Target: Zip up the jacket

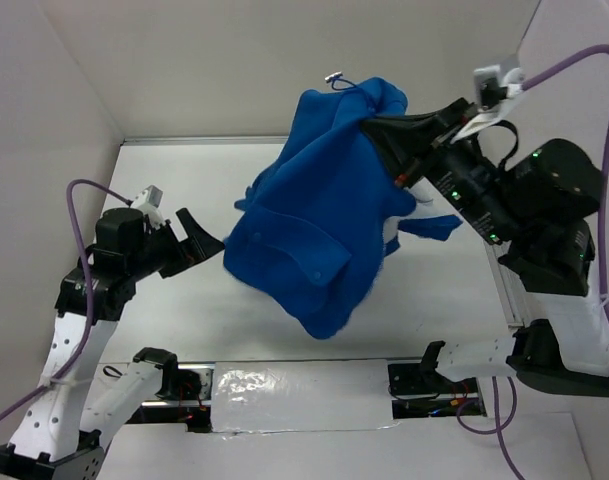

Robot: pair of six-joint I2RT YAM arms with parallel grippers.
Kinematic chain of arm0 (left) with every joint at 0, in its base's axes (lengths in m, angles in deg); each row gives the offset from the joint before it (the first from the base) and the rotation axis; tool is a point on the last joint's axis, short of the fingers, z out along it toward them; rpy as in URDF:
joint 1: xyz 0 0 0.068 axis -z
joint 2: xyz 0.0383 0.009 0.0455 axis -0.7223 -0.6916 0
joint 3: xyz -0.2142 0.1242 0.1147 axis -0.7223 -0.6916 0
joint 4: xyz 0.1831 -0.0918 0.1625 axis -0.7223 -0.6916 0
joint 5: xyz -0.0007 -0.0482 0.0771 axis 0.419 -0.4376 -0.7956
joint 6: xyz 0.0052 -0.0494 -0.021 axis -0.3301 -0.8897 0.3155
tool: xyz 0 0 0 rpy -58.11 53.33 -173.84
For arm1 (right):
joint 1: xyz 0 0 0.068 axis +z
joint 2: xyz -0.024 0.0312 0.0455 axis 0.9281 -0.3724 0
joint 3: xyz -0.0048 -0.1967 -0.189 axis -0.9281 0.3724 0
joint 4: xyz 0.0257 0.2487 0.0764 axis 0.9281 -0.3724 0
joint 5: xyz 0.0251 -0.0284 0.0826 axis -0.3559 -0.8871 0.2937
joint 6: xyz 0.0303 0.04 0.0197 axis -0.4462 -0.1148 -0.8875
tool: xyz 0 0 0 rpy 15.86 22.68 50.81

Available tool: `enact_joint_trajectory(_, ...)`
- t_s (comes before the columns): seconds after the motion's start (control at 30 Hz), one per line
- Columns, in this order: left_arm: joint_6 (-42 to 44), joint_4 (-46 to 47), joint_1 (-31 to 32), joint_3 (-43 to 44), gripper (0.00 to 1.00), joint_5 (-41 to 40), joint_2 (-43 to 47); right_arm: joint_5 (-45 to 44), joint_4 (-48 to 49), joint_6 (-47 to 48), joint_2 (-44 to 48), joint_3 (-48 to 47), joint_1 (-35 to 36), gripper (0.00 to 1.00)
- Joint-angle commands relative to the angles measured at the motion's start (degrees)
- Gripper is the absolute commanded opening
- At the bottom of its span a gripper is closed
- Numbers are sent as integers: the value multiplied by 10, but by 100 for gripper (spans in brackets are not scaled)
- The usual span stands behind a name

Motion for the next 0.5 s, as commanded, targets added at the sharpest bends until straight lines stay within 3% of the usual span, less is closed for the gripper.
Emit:
enact_joint_trajectory(0.0,-10,-3,1,31,99,-10,23,-101,63,43,-18,-63,32,0)
enact_joint_trajectory(0.07,-17,-10,1,30,99,-18,31,-175,49,22,-47,-56,30,0)
enact_joint_trajectory(0.17,-28,-24,1,27,99,-31,34,-209,2,-38,-104,-52,-17,0)
enact_joint_trajectory(0.27,-58,-53,1,31,99,-66,22,-136,-73,-140,-176,-46,-95,0)
enact_joint_trajectory(0.37,-75,-93,1,46,99,-95,-2,-73,-85,-170,-263,-20,-128,4)
enact_joint_trajectory(0.4,-71,-93,1,48,99,-92,-6,-56,-69,-172,-281,4,-128,8)
enact_joint_trajectory(0.47,-53,-83,1,42,99,-74,-13,13,-37,-172,-338,20,-134,24)
